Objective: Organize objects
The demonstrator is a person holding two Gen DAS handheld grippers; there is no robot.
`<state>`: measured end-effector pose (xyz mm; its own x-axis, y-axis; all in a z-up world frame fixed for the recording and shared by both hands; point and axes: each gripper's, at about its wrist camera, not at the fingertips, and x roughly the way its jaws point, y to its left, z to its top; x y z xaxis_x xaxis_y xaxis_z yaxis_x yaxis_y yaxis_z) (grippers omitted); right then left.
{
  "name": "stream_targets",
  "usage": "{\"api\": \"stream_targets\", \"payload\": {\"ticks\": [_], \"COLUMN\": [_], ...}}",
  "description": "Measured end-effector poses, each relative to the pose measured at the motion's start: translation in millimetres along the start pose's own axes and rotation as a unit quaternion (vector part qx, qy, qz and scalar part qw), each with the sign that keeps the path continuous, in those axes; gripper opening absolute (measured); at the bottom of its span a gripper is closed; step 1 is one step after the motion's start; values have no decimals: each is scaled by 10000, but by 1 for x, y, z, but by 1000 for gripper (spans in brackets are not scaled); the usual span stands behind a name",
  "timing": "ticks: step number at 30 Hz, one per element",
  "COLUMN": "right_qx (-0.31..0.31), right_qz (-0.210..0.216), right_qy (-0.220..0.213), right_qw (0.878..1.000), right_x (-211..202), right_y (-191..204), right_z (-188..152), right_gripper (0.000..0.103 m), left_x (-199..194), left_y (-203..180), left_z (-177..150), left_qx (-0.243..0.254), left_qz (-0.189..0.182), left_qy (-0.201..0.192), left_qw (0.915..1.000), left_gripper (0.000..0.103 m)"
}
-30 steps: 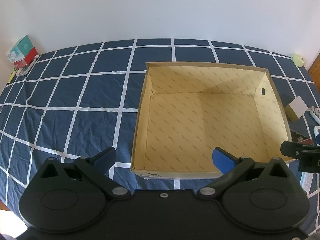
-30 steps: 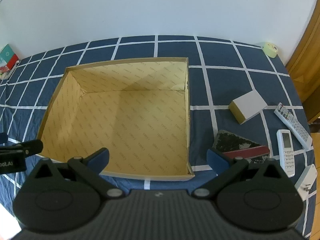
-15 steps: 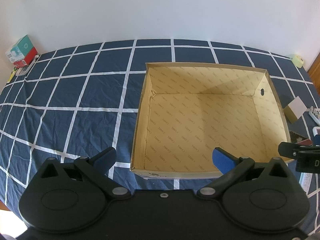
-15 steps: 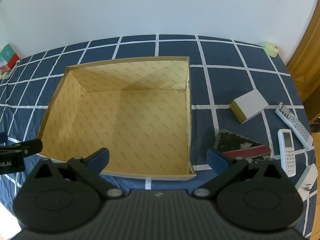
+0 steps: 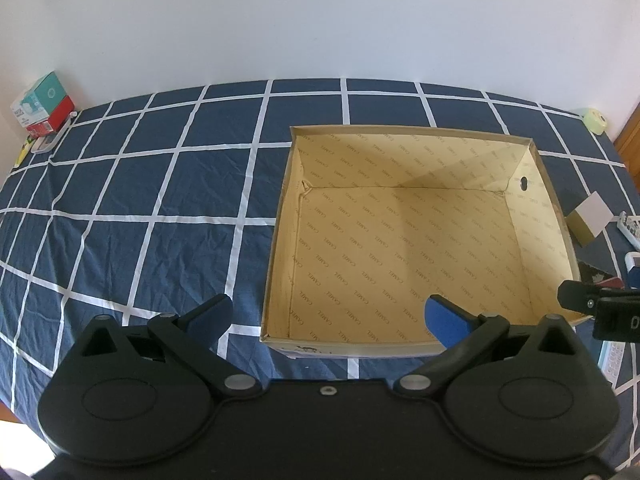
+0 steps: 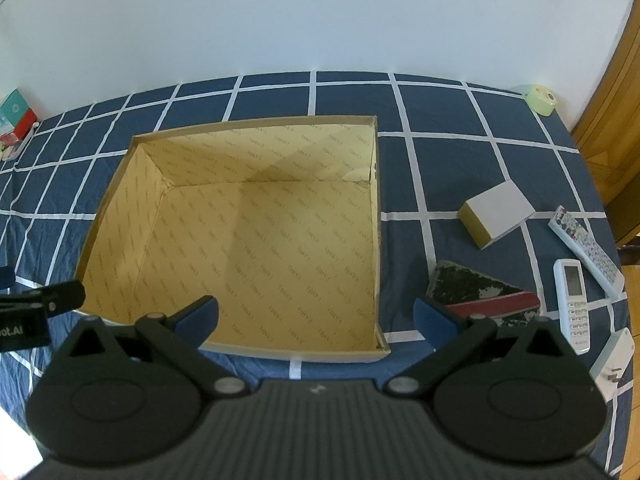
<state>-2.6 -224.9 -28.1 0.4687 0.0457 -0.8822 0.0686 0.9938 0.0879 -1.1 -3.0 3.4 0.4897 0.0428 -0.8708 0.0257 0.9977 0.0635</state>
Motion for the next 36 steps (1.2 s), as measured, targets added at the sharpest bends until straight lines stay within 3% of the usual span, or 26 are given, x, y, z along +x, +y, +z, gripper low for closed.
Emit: {"api": "stream_targets", "payload": {"ticks": [36], "right_qx": [-15], "right_qz": [-21], "right_qy": [-16], "right_qw": [10000], "right_x": [-3], "right_y": [1], "right_z": [2], "right_gripper": [103], "left_x": [-3], "left_y": [1], "left_z": [0], "left_qx": [87], "left_qz": [-80], "left_qy": [-36], "left_qw": [9999], "left_gripper": [103]}}
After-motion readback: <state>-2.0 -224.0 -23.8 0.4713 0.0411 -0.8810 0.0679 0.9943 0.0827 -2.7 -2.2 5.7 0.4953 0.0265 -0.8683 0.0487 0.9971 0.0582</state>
